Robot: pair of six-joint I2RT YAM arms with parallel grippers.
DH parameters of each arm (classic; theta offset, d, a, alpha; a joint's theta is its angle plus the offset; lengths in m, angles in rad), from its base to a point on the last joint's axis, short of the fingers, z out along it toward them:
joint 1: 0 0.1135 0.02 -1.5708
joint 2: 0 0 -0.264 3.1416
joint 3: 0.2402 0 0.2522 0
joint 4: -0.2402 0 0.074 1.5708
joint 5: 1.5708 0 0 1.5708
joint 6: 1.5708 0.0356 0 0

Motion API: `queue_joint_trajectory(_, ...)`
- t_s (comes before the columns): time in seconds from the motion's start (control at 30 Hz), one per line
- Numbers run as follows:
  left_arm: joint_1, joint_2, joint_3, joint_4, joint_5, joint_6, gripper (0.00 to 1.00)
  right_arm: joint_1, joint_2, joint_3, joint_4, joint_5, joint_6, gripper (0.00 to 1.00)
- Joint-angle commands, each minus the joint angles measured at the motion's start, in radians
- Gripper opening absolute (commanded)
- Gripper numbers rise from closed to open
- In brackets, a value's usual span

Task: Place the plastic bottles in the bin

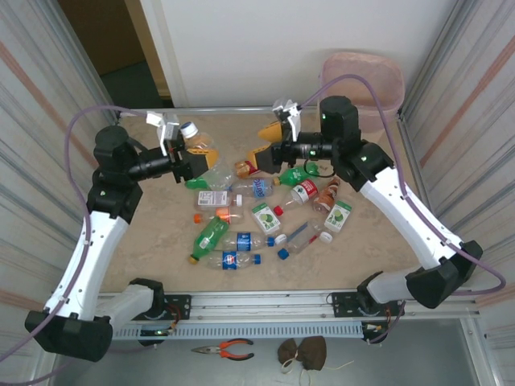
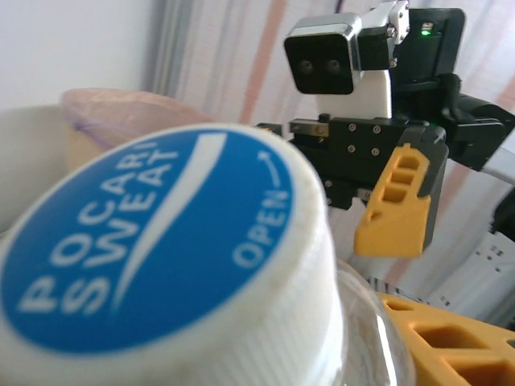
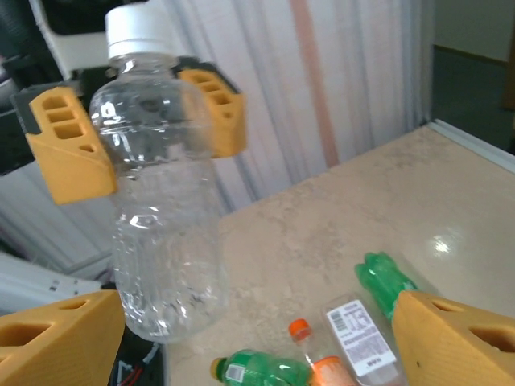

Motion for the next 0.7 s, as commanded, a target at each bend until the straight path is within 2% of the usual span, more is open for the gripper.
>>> queue_joint_trajectory(0.0,-0.042,0.009,0.065,0.037,0.08,0.048,0.47,0.055,-0.034,-0.008,0.036,-0.039,-0.081,0.88)
queue_joint_trajectory(0.27,-0.155,0.019,0.138,0.027,0.122,0.124,0.48,0.156,-0.035,-0.002,0.028,-0.094,-0.135,0.96)
queue_joint_trajectory(0.67,-0.203,0.023,0.174,0.008,0.118,0.164,0.51,0.218,-0.004,0.035,0.011,-0.121,-0.129,0.88)
